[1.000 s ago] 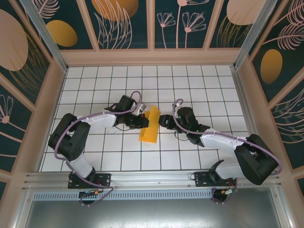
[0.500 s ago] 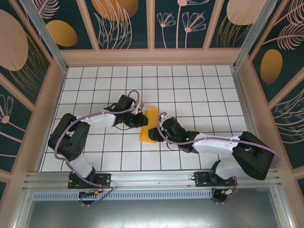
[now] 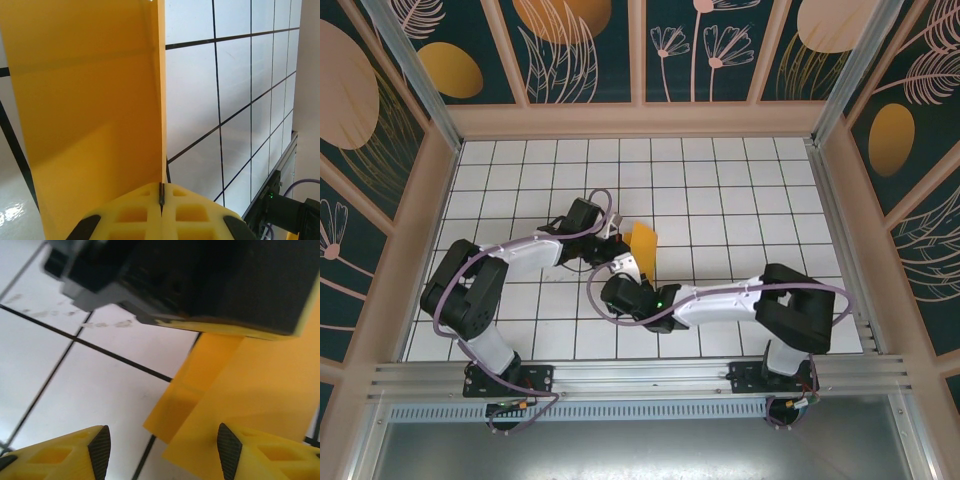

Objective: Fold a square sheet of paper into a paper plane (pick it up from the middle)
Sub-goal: Fold the triangle a second time at the center of the table.

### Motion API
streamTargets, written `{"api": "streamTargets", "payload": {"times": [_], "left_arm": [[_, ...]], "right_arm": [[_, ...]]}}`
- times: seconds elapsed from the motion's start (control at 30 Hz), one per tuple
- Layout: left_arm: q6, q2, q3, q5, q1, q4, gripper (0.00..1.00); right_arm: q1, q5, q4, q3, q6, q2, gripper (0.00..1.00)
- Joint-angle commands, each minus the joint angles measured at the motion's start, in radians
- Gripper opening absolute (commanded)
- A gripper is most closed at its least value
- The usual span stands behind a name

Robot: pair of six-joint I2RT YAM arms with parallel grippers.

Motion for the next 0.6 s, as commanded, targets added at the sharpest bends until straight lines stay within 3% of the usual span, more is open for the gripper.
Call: {"api": "streamTargets", "payload": {"times": [0.0, 0.37, 0.57], "left_arm": [[-0.003, -0.027, 0.016, 0.015, 0.004, 0.003, 0.0], [0.006, -0.022, 0.023, 0.011, 0.005, -0.009, 0.0], [0.01, -0.027, 0.031, 0.001, 0.004, -0.019, 0.01]], "right_arm": [[0.01, 0.114, -0.112, 0.046, 0.035, 0.031, 0.6], [0.037, 0.158, -0.133, 0.066, 0.022, 0.021, 0.34], [0.038, 0.151, -0.124, 0.053, 0.025, 0.002, 0.12]]}}
